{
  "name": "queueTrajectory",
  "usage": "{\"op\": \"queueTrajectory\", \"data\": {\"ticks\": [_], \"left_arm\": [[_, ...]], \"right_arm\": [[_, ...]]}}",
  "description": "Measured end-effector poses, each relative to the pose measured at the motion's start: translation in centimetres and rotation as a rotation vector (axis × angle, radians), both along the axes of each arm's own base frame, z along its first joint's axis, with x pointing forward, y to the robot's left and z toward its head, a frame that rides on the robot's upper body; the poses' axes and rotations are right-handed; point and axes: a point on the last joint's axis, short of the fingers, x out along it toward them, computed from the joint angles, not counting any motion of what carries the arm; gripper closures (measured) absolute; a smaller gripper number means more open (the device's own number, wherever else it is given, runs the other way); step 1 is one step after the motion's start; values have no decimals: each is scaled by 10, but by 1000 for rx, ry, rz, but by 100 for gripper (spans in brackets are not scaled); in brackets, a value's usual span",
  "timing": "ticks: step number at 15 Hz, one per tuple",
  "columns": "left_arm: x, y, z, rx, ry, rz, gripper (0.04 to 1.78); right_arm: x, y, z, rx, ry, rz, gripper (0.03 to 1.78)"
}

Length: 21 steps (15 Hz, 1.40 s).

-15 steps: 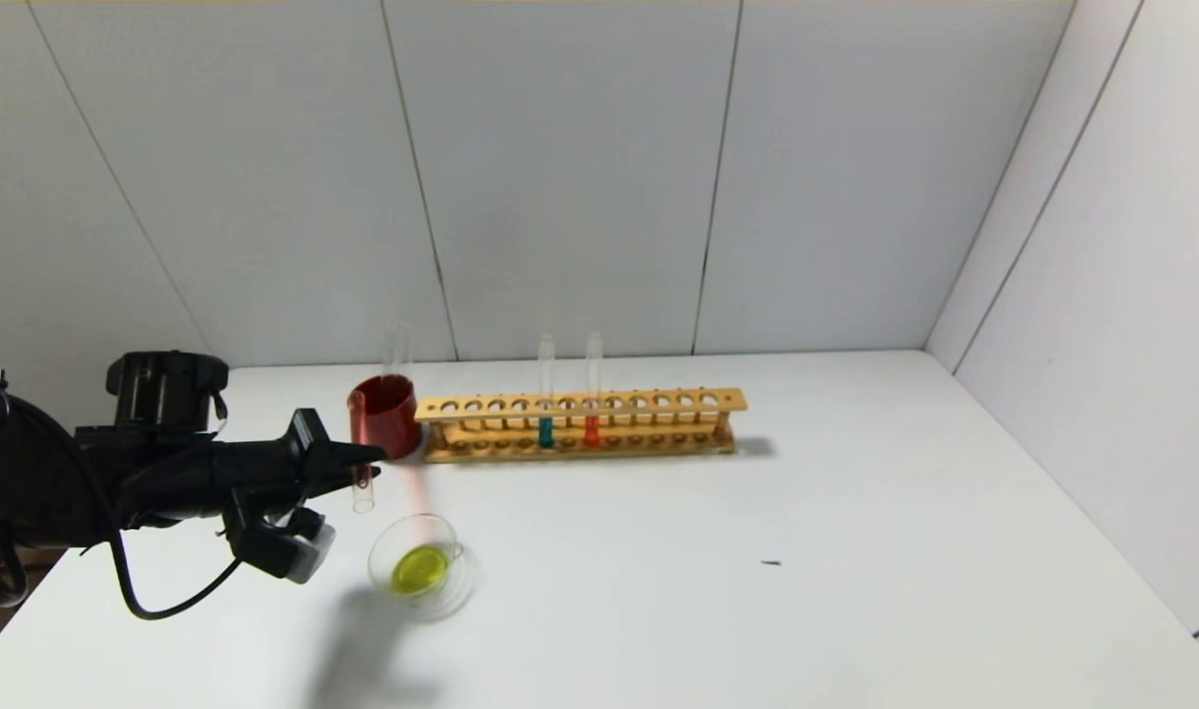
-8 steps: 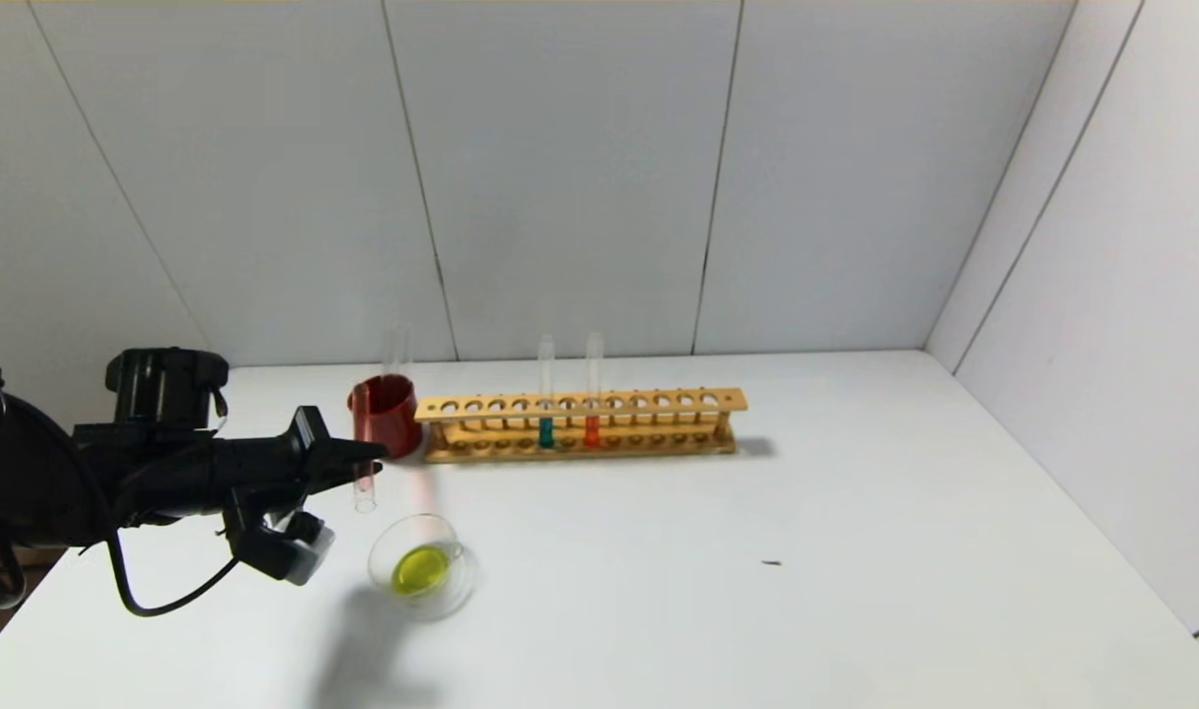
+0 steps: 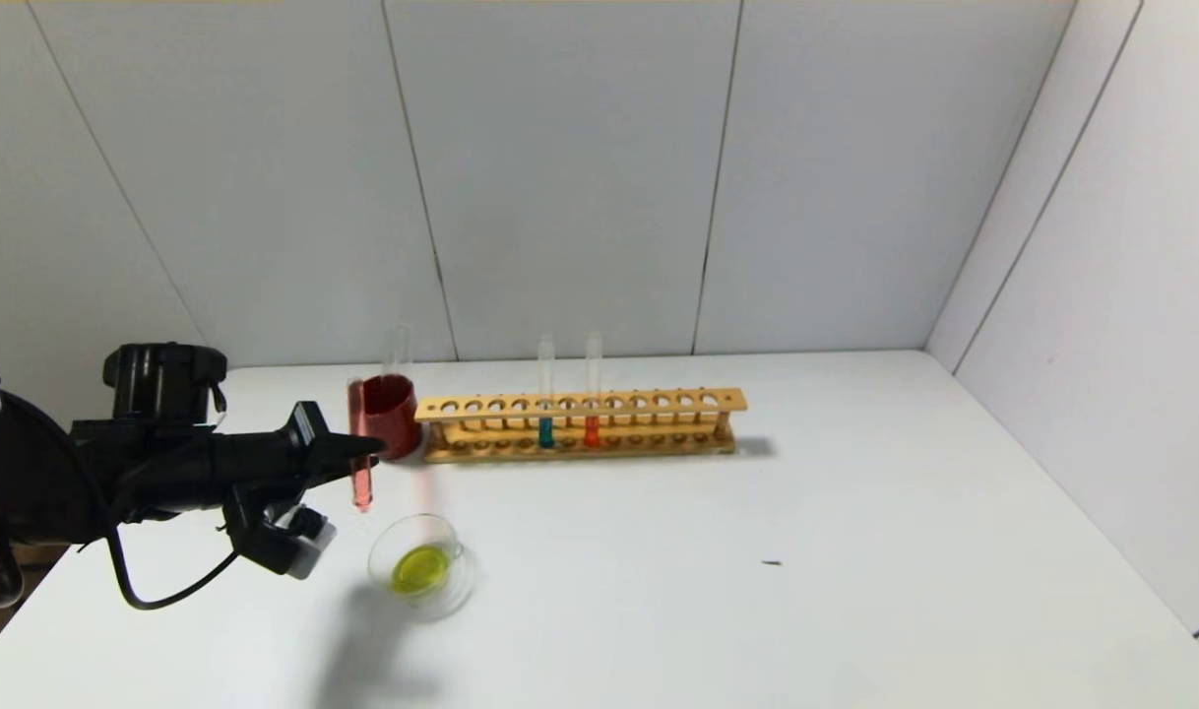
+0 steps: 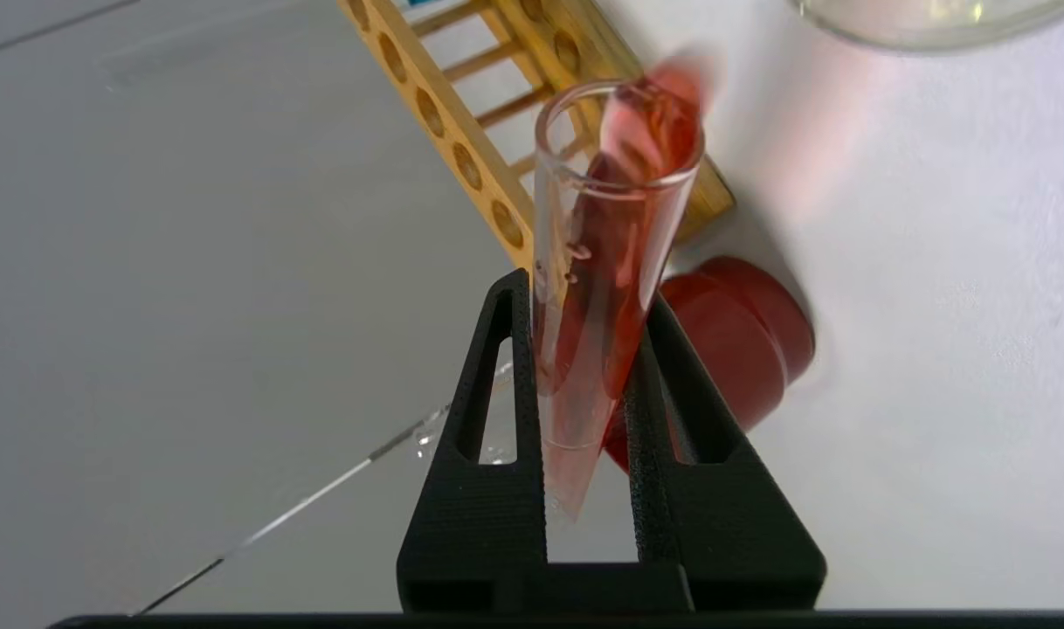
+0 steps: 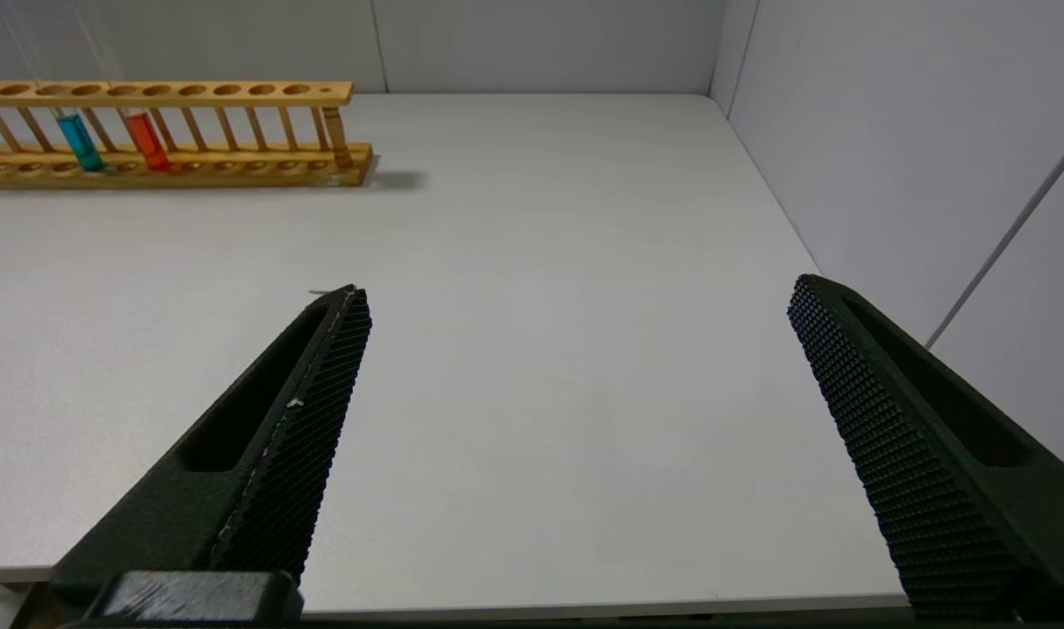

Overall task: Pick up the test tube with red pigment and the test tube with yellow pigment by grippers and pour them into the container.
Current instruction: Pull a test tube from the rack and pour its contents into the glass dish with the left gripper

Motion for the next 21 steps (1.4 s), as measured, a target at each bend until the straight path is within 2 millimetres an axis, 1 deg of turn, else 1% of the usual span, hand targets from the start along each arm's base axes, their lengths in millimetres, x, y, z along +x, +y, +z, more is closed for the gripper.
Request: {"op": "queueTrajectory", "data": {"ticks": [11, 21], "left_arm": [[2, -6, -2, 5, 1, -15, 151], [2, -15, 3, 42, -87, -69, 151]], "right_arm": [[0, 0, 0, 0, 0, 0, 6], [0, 0, 0, 0, 0, 0, 6]]}}
